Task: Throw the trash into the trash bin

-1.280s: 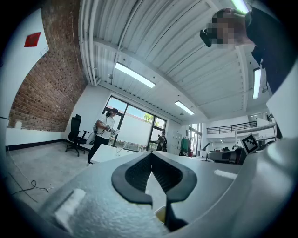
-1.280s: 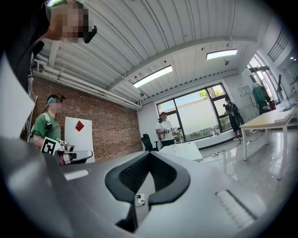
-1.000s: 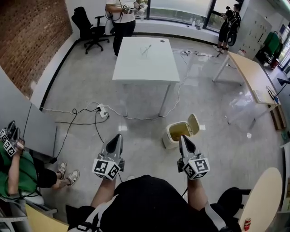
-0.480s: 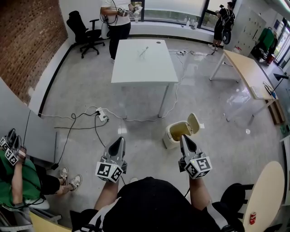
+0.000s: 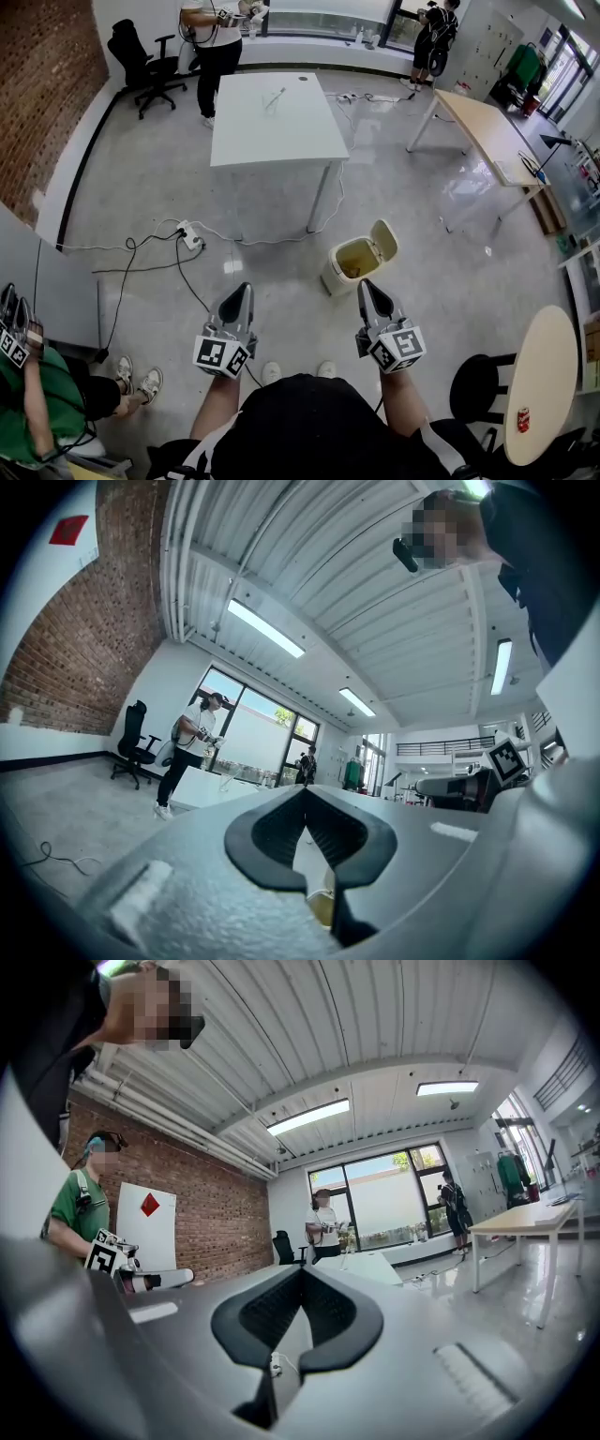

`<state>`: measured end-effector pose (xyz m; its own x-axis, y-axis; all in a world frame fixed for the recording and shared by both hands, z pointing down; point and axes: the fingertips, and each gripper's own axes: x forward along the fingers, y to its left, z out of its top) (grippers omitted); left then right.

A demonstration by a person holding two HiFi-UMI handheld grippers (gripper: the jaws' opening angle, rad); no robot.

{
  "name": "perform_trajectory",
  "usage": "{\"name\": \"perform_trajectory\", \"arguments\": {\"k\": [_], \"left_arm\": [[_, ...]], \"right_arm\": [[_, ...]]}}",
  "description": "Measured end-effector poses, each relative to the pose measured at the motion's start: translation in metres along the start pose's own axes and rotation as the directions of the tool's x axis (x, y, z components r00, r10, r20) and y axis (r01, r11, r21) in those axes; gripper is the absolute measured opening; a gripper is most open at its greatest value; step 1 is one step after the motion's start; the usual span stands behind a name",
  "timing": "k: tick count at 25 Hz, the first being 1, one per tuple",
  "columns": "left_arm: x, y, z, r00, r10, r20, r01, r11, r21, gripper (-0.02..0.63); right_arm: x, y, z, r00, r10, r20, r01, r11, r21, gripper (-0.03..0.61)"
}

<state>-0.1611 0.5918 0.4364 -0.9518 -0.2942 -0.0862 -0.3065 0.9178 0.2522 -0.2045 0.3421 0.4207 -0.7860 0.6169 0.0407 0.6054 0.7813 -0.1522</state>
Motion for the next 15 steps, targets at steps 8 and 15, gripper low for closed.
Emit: {"name": "perform_trajectory", "arguments": {"k": [8,15], "left_arm": [[0.024,-0.042,-0.015,0.981,-0.187,-0.060,0.186,0.982,-0.016,0.003],[0.038,-0.112,-0.019,0.954,-0.295,-0.050,0.294,0.956,-0.015,0.003]], "right_arm": [[-0.071,-0.020,-0.005,0.980,-0.198,0.035,0.196,0.979,0.048,0.005],[-0.157,-0.065,-0.001,0.933,-0.350,0.085,0.344,0.936,0.072,0.005]]}}
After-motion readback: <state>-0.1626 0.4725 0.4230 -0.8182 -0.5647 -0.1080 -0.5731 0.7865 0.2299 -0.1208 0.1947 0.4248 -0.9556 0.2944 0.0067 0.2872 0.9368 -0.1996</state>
